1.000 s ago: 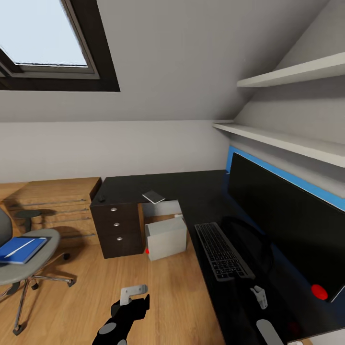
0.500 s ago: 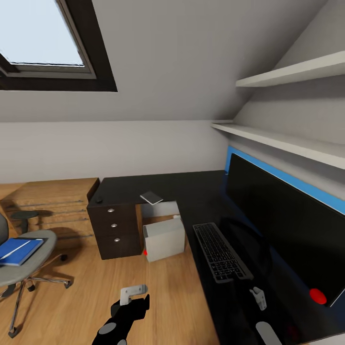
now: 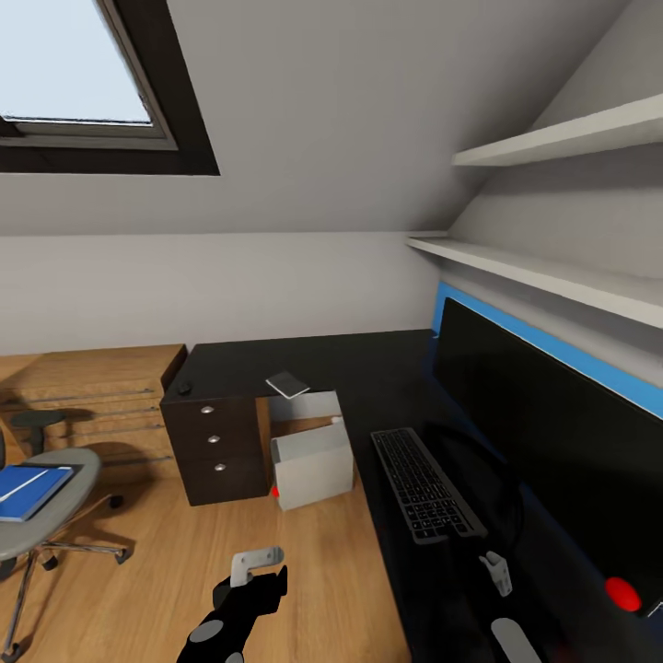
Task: In the bedroom, organize the workspace by keeping the computer under the desk, ensuring the monitor is on the desk, placing the keyboard on the desk next to the monitor, placing the mouse on the desk next to the keyboard, moving the folder from the swivel chair onto the desk next to the mouse, stacking the notebook on top of the folder with the pen on top of the notebook, and positioning the swivel chair next to the desk.
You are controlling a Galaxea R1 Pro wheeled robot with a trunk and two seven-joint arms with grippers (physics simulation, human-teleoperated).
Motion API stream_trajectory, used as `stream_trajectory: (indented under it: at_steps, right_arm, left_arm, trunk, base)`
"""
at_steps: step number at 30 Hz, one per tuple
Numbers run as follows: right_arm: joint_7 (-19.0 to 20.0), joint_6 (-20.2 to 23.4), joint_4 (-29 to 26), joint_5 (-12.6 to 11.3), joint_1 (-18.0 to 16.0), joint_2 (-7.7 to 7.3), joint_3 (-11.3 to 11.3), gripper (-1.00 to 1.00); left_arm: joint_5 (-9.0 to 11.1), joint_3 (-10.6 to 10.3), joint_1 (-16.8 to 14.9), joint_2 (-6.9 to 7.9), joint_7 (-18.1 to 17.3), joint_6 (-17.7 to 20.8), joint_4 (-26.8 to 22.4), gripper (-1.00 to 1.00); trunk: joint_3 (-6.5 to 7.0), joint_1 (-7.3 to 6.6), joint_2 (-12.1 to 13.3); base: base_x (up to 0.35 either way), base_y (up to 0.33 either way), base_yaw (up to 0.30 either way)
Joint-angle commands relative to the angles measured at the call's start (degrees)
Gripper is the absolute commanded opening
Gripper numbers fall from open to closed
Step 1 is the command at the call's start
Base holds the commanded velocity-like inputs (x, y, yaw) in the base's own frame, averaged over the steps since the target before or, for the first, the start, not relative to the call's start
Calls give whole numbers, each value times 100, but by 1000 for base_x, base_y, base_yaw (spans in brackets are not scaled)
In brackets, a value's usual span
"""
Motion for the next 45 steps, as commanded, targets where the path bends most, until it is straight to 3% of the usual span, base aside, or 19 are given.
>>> stream_trajectory:
  at_steps: [1, 15, 16, 45]
  right_arm:
    - [-225, 27, 15, -68, -4, 4, -36, -100]
    - [-226, 12, 15, -68, -4, 14, -37, -100]
    - [-225, 10, 15, -68, -4, 17, -38, 100]
    - [-225, 15, 15, -68, -4, 13, -36, 100]
  left_arm:
    - [48, -12, -6, 3, 52, 14, -10, 100]
    - [48, -12, -6, 5, 52, 14, -10, 100]
    - [48, -12, -6, 5, 52, 14, -10, 100]
    - [48, -12, -6, 5, 52, 19, -10, 100]
  trunk:
    - [-10, 2, -7]
    - [-10, 2, -7]
    - [-10, 2, -7]
    - [-10, 2, -7]
  base:
    - [3, -127, 0]
    - [0, -18, 0]
    - [0, 0, 0]
    - [-18, -42, 0]
